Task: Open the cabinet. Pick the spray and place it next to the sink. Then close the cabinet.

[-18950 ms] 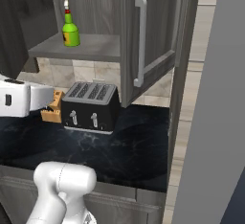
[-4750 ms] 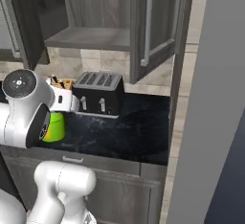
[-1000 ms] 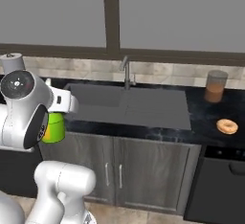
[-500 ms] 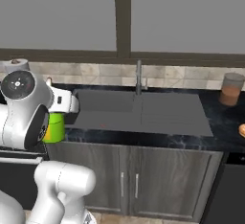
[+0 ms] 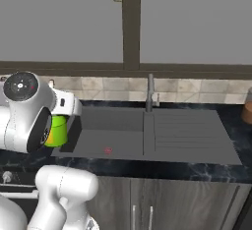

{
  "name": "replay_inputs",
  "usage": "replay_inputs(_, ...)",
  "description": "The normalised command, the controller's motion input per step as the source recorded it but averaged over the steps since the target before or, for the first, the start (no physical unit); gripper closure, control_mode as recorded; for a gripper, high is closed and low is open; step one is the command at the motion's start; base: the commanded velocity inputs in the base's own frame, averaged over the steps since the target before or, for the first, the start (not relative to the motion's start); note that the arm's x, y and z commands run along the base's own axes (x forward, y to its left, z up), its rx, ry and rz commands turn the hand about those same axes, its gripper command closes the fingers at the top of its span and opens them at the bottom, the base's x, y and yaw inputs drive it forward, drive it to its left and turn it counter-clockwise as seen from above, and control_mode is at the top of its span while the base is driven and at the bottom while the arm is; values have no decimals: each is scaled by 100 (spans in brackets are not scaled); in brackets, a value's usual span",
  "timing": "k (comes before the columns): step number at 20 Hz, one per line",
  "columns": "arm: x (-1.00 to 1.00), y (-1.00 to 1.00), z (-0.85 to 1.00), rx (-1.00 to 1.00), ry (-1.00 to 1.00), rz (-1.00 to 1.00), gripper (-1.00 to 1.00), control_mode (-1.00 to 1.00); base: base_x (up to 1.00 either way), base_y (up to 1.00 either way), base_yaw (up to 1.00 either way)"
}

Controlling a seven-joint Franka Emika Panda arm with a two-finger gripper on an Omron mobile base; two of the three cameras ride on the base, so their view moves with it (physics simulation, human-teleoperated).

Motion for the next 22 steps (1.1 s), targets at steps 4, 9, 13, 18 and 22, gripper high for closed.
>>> replay_inputs(4, 0, 0, 0, 0, 0, 0, 100, 100, 10, 42, -8)
replay_inputs(9, 0, 4, 0, 0, 1, -1, 100, -100, 0, 4, -1)
replay_inputs(13, 20, 22, 0, -1, 4, 0, 100, -100, 0, 0, 0)
replay_inputs(18, 44, 60, 0, -1, 10, 6, 100, -100, 0, 0, 0)
replay_inputs(22, 28, 34, -9, 0, 8, 18, 100, -100, 0, 0, 0)
